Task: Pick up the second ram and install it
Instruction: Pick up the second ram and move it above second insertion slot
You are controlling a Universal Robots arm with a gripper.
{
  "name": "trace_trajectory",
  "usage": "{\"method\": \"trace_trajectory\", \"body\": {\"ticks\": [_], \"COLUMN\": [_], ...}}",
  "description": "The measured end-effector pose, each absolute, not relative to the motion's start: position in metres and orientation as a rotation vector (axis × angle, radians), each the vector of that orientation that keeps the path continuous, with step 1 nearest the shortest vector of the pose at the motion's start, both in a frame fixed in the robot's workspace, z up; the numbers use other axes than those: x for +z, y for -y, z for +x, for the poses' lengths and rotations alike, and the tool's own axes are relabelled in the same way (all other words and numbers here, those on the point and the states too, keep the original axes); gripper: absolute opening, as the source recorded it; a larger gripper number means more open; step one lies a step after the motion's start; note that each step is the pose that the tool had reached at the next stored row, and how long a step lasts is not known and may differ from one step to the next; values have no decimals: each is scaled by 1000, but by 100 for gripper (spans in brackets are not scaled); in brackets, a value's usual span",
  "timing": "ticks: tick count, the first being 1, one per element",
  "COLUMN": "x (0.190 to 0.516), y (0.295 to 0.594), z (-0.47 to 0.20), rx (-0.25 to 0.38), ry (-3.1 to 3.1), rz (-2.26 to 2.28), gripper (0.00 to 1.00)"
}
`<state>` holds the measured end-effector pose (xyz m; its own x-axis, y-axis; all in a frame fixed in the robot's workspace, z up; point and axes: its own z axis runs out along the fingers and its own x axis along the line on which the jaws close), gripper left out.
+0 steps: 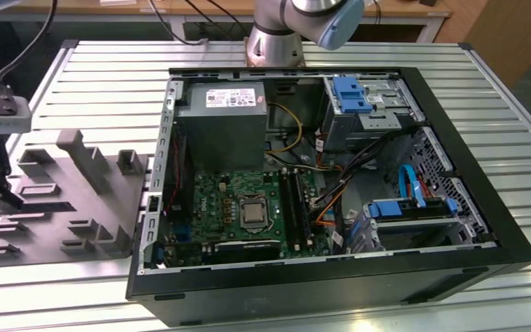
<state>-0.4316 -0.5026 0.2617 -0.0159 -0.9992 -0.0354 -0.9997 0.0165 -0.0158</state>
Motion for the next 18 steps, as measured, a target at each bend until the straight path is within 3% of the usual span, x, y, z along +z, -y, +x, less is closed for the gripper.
{"method": "trace_trajectory", "body": {"ticks": [18], "x": [324], "y": [502], "z": [-432], "rx": [21], "ry": [-2213], "rz": [-2178], "gripper": [11]}}
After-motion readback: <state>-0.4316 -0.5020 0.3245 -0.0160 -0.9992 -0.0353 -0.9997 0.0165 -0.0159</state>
